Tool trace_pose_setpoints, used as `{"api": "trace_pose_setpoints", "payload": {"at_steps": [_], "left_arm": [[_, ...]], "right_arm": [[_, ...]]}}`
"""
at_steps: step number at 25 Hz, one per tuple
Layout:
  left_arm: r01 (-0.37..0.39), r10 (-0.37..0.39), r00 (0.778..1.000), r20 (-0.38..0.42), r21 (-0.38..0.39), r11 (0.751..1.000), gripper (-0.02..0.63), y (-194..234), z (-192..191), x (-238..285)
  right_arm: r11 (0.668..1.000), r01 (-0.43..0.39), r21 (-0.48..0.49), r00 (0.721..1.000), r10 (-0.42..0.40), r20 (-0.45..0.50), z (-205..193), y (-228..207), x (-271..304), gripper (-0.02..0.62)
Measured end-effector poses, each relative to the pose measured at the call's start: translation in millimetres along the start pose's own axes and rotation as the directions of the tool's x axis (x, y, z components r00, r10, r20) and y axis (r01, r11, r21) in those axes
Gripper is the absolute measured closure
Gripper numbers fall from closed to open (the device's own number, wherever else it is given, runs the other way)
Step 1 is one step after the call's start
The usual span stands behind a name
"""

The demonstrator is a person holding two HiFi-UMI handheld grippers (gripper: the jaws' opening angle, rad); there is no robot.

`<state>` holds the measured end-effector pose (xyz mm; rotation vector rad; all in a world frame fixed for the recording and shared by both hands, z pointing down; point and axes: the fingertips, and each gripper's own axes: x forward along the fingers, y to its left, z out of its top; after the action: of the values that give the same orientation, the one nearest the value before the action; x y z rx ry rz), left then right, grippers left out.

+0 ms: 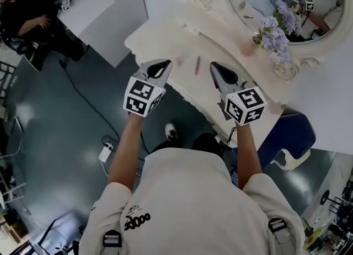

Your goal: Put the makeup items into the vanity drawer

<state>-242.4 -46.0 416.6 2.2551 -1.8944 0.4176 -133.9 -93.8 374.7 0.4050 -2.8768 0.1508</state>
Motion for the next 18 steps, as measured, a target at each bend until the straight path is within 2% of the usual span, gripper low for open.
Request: {"api": "trace_pose_setpoints", "payload": {"at_steps": [4, 9, 13, 18], "left_arm": [[0.039, -0.043, 0.996, -0.078, -0.043, 0.998, 0.540, 9, -33, 25], [0.039, -0.053, 0.989, -0.140, -0.105, 0.994, 0.518, 23, -74, 60], [0.045, -0.072, 0.974, -0.214, -0.131, 0.990, 0.466, 32, -109, 95], [0.033, -0.076, 0.955, -0.286, -0.151, 0.988, 0.417, 36, -147, 130]], "right_arm": [[1.000, 0.001, 0.030, 0.997, 0.002, -0.072, -25, -9, 16, 0.592], [0.998, 0.007, 0.062, 0.987, 0.003, -0.162, -59, -22, 29, 0.592], [0.996, 0.014, 0.083, 0.978, 0.003, -0.206, -83, -37, 32, 0.592], [0.983, 0.043, 0.177, 0.969, 0.002, -0.246, -112, -53, 24, 0.591]]}}
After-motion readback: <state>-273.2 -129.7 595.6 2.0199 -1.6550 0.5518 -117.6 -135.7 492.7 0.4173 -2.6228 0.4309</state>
